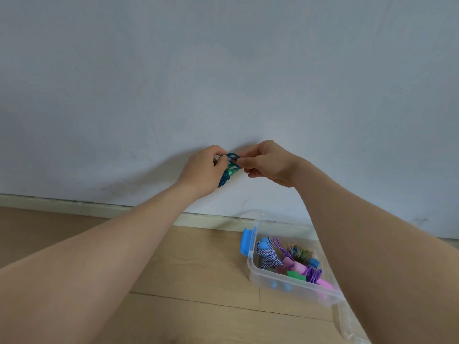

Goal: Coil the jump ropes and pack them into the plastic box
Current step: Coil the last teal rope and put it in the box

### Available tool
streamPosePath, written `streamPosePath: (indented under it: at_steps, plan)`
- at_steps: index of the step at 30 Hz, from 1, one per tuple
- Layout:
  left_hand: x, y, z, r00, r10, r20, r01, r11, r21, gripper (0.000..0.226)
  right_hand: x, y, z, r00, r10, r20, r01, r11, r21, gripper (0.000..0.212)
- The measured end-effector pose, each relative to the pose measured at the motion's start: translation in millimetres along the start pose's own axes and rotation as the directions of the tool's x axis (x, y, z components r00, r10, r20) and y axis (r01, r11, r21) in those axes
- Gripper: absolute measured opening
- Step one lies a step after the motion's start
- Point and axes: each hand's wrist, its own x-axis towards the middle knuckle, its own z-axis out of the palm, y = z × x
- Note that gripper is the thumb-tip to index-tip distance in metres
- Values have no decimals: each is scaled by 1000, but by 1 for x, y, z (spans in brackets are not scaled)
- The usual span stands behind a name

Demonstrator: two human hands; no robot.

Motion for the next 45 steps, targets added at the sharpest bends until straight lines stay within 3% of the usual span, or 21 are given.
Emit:
streamPosePath:
  at_steps: [11, 15, 19, 27, 33, 36, 40, 45]
  plan:
    - [2, -3, 2, 999, 16, 33, -17, 999, 37, 23, 6, 2, 8, 986, -115, -122, 104, 990, -93, 12]
    - [1, 0, 2, 986, -59, 159, 72, 994, -81, 27, 10, 2, 10, 981, -112, -161, 89, 986, -142, 17]
    - [1, -6, -1, 935, -120, 334, 207, 949, -237, 28, 8, 5, 9, 987, -121, -108, 107, 986, -129, 9]
    - [4, -18, 1, 915, -194, 355, 295, 920, -258, 27, 19, 2, 22, 994, -87, -72, 57, 937, -344, 12]
    - [4, -25, 4, 922, -186, 338, 258, 949, -182, 24, 24, 7, 25, 995, -97, -2, 86, 885, -457, 13]
    - [0, -28, 6, 942, -116, 316, 169, 975, -145, 22, 28, 8, 22, 998, -66, 4, 60, 867, -495, 12]
    - [-1, -27, 9, 970, 3, 244, 10, 999, -51, 13, 22, 8, 18, 999, -13, -35, 2, 956, -294, 11]
    - [-6, -35, 9, 959, 116, 260, -161, 974, 158, 28, 15, 13, 21, 998, 61, -7, -62, 996, -65, 8]
